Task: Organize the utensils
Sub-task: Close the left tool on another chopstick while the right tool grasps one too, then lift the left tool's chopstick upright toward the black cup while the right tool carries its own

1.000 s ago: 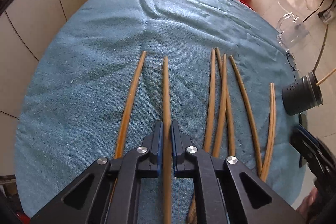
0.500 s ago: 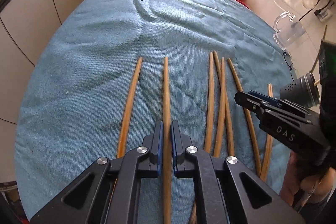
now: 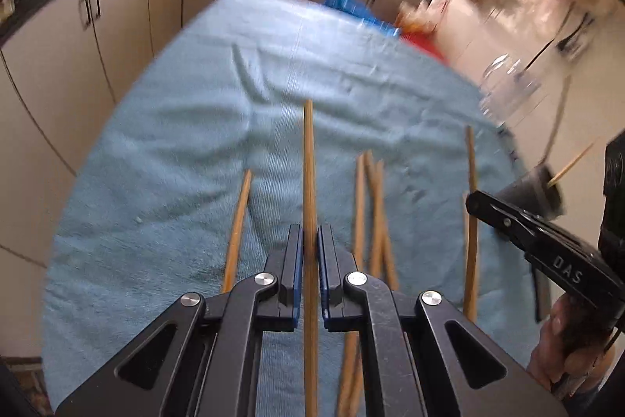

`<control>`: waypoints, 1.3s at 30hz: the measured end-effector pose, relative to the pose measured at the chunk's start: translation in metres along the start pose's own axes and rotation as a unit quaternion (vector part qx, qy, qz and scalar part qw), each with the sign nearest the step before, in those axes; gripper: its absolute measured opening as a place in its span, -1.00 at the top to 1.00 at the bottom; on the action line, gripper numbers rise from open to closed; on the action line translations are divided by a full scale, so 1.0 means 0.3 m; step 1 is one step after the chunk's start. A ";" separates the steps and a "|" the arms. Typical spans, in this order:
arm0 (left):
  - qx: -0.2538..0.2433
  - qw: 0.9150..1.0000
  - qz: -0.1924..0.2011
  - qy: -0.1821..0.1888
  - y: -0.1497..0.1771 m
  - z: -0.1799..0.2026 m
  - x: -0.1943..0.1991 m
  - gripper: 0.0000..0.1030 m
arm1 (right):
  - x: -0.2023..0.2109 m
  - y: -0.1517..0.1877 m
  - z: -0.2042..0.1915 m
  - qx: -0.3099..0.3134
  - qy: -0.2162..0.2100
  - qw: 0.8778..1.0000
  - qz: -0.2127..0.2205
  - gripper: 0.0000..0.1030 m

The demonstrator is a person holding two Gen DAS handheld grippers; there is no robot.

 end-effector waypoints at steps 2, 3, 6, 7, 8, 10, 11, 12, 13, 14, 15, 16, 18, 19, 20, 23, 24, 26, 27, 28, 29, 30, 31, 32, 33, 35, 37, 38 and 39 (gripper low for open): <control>-0.010 0.999 0.032 -0.003 0.015 0.018 0.078 0.87 | 0.078 0.024 -0.013 0.004 -0.016 0.999 0.036 0.86; -0.013 0.999 0.043 -0.005 0.022 0.026 0.105 0.87 | 0.118 0.040 -0.019 0.006 -0.022 0.998 0.056 0.86; -0.023 0.997 0.077 -0.008 0.050 0.051 0.188 0.87 | 0.234 0.099 -0.035 0.009 -0.036 0.993 0.113 0.85; -0.025 0.996 0.088 -0.009 0.060 0.056 0.217 0.87 | 0.265 0.118 -0.037 0.009 -0.040 0.991 0.128 0.86; -0.026 0.995 0.094 -0.008 0.066 0.061 0.234 0.87 | 0.294 0.136 -0.041 0.009 -0.042 0.989 0.142 0.86; -0.030 0.994 0.106 -0.008 0.083 0.074 0.270 0.87 | 0.345 0.173 -0.041 0.006 -0.041 0.985 0.166 0.86; -0.032 0.993 0.112 -0.008 0.087 0.078 0.284 0.87 | 0.366 0.189 -0.044 0.004 -0.040 0.984 0.175 0.86; -0.033 0.993 0.116 -0.009 0.090 0.082 0.296 0.87 | 0.385 0.203 -0.044 0.002 -0.040 0.982 0.184 0.86; -0.035 0.992 0.121 -0.010 0.093 0.088 0.308 0.87 | 0.410 0.214 -0.042 -0.001 -0.040 0.980 0.195 0.86; -0.035 0.992 0.125 -0.010 0.096 0.093 0.322 0.87 | 0.427 0.222 -0.039 -0.003 -0.039 0.978 0.203 0.86; -0.035 0.991 0.127 -0.009 0.098 0.096 0.336 0.87 | 0.447 0.230 -0.036 -0.004 -0.037 0.977 0.209 0.86; -0.036 0.991 0.129 -0.008 0.101 0.103 0.339 0.87 | 0.467 0.239 -0.032 -0.007 -0.032 0.976 0.217 0.86; -0.037 0.990 0.135 -0.010 0.106 0.113 0.357 0.87 | 0.491 0.252 -0.025 -0.015 -0.031 0.973 0.230 0.86; -0.039 0.990 0.138 -0.010 0.110 0.115 0.365 0.87 | 0.507 0.260 -0.015 -0.019 -0.032 0.971 0.235 0.86; -0.041 0.989 0.139 -0.010 0.111 0.119 0.374 0.87 | 0.517 0.262 -0.005 -0.022 -0.031 0.971 0.238 0.86; -0.043 0.989 0.143 -0.006 0.118 0.126 0.396 0.87 | 0.549 0.278 0.025 -0.033 -0.029 0.968 0.245 0.86; -0.044 0.988 0.145 -0.004 0.119 0.128 0.405 0.87 | 0.555 0.284 0.033 -0.036 -0.029 0.968 0.247 0.86; -0.045 0.988 0.149 -0.004 0.122 0.132 0.417 0.87 | 0.574 0.301 0.046 -0.042 -0.027 0.966 0.252 0.86; -0.046 0.987 0.151 -0.003 0.122 0.133 0.423 0.87 | 0.582 0.307 0.055 -0.044 -0.026 0.966 0.254 0.86; -0.046 0.987 0.151 -0.001 0.123 0.134 0.427 0.86 | 0.590 0.311 0.064 -0.047 -0.025 0.966 0.254 0.86; -0.047 0.987 0.151 0.001 0.120 0.132 0.428 0.87 | 0.597 0.316 0.074 -0.052 -0.024 0.965 0.256 0.86; -0.046 0.988 0.149 0.001 0.120 0.132 0.428 0.87 | 0.602 0.319 0.081 -0.056 -0.024 0.965 0.257 0.85; -0.045 0.988 0.147 0.002 0.118 0.131 0.426 0.87 | 0.608 0.324 0.092 -0.060 -0.026 0.964 0.257 0.86; -0.045 0.988 0.146 0.004 0.118 0.129 0.425 0.87 | 0.610 0.327 0.098 -0.063 -0.026 0.964 0.257 0.86; -0.046 0.988 0.146 0.004 0.118 0.130 0.426 0.87 | 0.615 0.330 0.106 -0.066 -0.027 0.963 0.259 0.86; -0.046 0.988 0.148 0.003 0.118 0.132 0.428 0.87 | 0.627 0.338 0.117 -0.071 -0.027 0.962 0.263 0.86; -0.048 0.988 0.148 0.005 0.116 0.136 0.431 0.86 | 0.637 0.342 0.121 -0.073 -0.027 0.961 0.266 0.86; -0.049 0.988 0.149 0.005 0.117 0.136 0.432 0.86 | 0.641 0.345 0.123 -0.074 -0.027 0.960 0.267 0.86; -0.050 0.987 0.150 0.004 0.116 0.138 0.434 0.86 | 0.644 0.346 0.126 -0.075 -0.027 0.960 0.268 0.86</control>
Point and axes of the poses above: each gripper's, at about its wrist camera, not at the fingertips, and x roughly against the way its jaws point, z to its right, y to its underside, the point moved 2 cm from there along -x, roughly the way its jaws point, and after that the axes turned 11 degrees about -z, right-handed, at the moved point
